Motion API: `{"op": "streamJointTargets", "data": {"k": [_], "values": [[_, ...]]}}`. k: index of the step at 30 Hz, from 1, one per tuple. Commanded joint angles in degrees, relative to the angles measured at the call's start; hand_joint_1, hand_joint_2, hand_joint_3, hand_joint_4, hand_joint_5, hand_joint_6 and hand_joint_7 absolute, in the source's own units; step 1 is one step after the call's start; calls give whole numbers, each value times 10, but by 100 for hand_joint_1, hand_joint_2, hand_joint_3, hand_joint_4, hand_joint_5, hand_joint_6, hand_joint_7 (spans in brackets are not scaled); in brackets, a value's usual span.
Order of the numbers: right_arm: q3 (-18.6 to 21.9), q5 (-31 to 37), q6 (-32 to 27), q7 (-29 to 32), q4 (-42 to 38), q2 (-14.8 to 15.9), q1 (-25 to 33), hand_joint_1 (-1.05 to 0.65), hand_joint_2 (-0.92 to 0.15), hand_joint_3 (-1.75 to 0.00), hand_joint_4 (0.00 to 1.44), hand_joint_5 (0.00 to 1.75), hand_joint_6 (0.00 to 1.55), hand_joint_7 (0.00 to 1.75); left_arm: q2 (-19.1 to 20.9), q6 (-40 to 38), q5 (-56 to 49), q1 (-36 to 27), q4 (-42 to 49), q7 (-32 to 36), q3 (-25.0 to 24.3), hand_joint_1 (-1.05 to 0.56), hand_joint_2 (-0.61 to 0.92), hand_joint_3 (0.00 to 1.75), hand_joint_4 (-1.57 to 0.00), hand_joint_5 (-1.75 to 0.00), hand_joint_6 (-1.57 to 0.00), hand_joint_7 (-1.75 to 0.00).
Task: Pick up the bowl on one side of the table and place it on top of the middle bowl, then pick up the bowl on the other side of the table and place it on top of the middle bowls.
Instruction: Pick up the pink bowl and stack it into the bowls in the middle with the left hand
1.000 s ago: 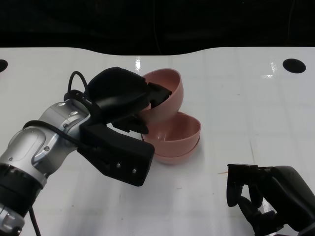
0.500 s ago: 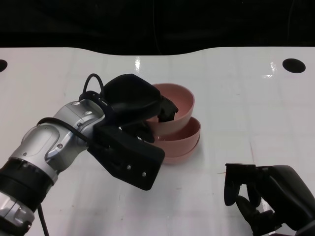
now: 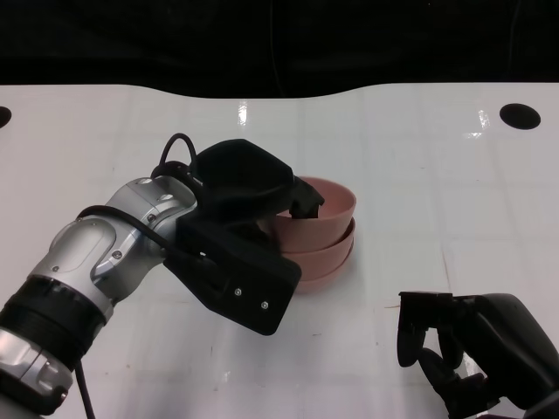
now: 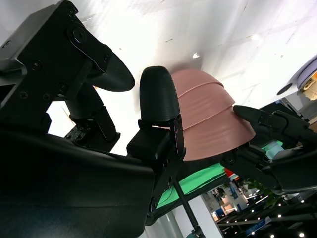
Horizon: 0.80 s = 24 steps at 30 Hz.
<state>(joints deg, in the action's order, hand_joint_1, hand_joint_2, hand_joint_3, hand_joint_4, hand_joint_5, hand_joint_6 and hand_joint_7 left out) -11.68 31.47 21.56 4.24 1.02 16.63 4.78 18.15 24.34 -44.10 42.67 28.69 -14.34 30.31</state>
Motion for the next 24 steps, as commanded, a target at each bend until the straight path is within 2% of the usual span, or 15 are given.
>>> {"op": "streamJointTargets", "data": {"k": [1, 3, 6, 13, 24], "values": [[2, -5, -3, 0, 3, 1, 0, -9, -21, -153, 97, 175, 83, 153, 11, 3, 3, 12, -2, -12, 2, -39, 92, 19, -61, -73, -71, -11], [3, -4, -2, 1, 3, 1, 0, -9, -21, -153, 97, 175, 83, 154, 13, -5, -3, 11, -11, -20, 4, -45, 92, 17, -57, -49, -65, -3], [3, -3, -5, 0, 5, 0, 0, -9, -20, -153, 97, 175, 82, 154, 15, -15, -6, 9, -23, -37, 5, -52, 92, 15, -50, -36, -58, 0], [2, -3, -6, -3, 9, -1, 0, -10, -20, -154, 96, 175, 82, 154, 21, -26, -7, -2, -39, -55, 7, -61, 92, 17, -38, -24, -51, 0], [1, 1, -17, -4, 12, -2, -3, -10, -20, -153, 95, 175, 81, 153, 47, -14, -20, -45, -72, 3, 0, -69, 92, 28, -20, -14, -27, 0]]}}
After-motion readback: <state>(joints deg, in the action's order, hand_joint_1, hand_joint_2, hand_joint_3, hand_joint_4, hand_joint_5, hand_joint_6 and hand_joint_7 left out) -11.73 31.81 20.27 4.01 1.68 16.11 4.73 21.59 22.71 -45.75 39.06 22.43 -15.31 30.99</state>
